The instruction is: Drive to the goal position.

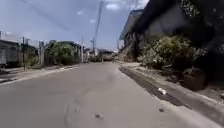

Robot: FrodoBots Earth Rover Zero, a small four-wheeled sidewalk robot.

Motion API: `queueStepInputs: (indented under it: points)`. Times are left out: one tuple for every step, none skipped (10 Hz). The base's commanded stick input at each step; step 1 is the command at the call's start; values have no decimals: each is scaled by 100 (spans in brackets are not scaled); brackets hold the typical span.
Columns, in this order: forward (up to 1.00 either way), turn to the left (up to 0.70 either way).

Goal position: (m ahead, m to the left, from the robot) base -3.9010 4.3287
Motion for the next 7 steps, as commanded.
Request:
queueStepInputs:
  points:
    - [100,0]
    - [100,0]
    - [100,0]
    - [100,0]
    - [100,0]
    - [100,0]
    - [100,0]
